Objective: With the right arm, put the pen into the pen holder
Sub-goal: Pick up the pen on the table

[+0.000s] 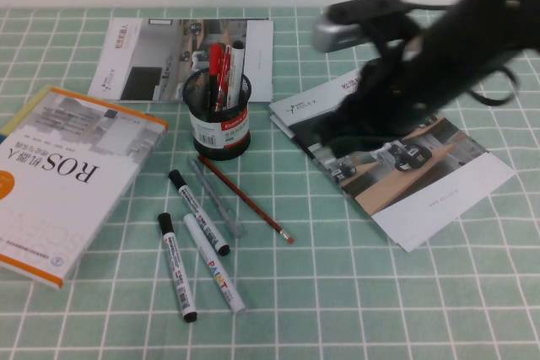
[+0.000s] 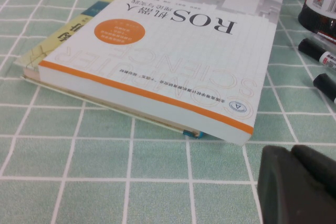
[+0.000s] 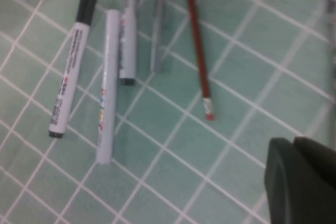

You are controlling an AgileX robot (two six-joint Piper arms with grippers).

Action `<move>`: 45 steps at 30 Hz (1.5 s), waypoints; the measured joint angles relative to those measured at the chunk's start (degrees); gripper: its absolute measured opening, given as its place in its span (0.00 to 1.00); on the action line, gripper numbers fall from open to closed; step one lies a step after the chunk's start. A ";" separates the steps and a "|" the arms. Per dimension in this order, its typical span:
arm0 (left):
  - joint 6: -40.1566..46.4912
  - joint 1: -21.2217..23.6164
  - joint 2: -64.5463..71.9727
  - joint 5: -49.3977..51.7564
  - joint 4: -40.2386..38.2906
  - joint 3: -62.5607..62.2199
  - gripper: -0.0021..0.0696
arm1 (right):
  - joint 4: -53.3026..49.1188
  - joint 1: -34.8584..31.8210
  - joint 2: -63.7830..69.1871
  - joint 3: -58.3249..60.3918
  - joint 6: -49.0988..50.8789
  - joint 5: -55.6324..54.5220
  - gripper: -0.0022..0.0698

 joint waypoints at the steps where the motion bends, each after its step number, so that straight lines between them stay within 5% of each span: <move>1: 0.00 0.00 0.00 0.00 0.00 0.00 0.02 | -0.32 1.10 2.77 -2.98 0.03 1.63 0.00; 13: 0.00 0.00 0.00 0.00 0.00 0.00 0.02 | -4.79 5.98 25.47 -29.86 0.03 12.94 0.01; 26: 0.00 0.00 0.00 0.00 0.00 0.00 0.02 | -8.35 7.88 42.00 -47.35 1.18 13.56 0.38; 45: 0.00 0.00 0.00 0.00 0.00 0.00 0.02 | -7.83 9.69 47.14 -51.29 1.32 13.69 0.40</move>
